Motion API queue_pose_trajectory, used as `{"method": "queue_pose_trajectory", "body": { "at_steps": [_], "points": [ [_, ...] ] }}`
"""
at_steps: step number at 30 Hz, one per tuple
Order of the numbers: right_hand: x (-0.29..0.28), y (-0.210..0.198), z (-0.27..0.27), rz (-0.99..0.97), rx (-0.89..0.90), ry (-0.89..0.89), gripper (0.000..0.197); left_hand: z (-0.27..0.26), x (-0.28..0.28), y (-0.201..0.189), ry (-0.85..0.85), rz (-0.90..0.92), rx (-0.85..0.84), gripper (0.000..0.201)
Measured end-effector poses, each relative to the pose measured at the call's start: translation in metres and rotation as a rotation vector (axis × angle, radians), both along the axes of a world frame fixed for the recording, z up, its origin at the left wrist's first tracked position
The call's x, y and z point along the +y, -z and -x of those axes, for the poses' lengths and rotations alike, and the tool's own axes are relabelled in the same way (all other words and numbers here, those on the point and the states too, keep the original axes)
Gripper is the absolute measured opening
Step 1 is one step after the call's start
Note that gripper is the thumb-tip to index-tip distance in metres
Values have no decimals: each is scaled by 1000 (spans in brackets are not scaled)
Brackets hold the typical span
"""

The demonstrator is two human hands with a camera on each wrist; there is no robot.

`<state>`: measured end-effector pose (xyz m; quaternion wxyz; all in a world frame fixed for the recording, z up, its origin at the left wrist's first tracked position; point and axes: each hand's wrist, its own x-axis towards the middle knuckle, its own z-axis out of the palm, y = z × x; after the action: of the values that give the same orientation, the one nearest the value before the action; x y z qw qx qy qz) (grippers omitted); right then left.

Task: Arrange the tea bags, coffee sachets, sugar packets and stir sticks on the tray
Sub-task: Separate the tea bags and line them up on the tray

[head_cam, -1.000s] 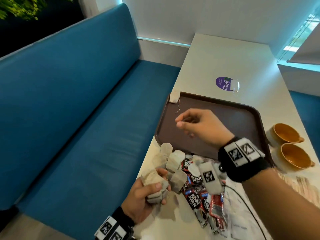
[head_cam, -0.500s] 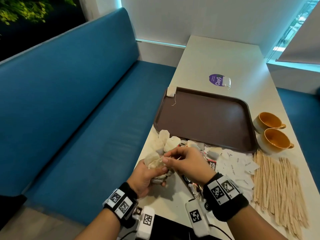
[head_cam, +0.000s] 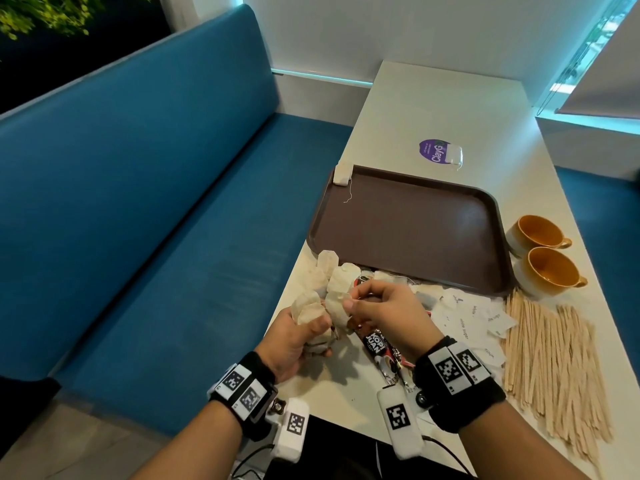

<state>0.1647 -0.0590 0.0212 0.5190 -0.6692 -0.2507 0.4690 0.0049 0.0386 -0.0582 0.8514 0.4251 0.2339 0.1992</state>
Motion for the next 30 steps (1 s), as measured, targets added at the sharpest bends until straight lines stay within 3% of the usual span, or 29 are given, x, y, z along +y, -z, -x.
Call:
{"method": "queue_pose_trajectory", "body": {
  "at_steps": [5,8,13,15,19,24,28,30],
  "points": [
    [2,3,1,-38,-18,15,10,1,-1,0,-19,5,0,42],
    [4,4,0,-45,-109,51,12,0,-1,1,-36,35,4,48],
    [4,4,3,-78,-85,93,16,-1,-1,-2,-27,42,-3,58],
    [2,4,3,-121,-80,76,21,-1,-1,-2,-30,52,-3,55],
    [2,5,0,-115,-173,-41,14,-1,0,-5,-28,57,7,44],
    [11,9,-5,-43,-267,-26,21,-3,2,-6,-64,87,61,74],
    [27,1,-24,-44,-301,-1,19,-3,5,-8,-75,234,49,49],
    [40,-6,-39,-54,-340,4,18,-2,7,-10,-61,284,10,47]
  ]
}}
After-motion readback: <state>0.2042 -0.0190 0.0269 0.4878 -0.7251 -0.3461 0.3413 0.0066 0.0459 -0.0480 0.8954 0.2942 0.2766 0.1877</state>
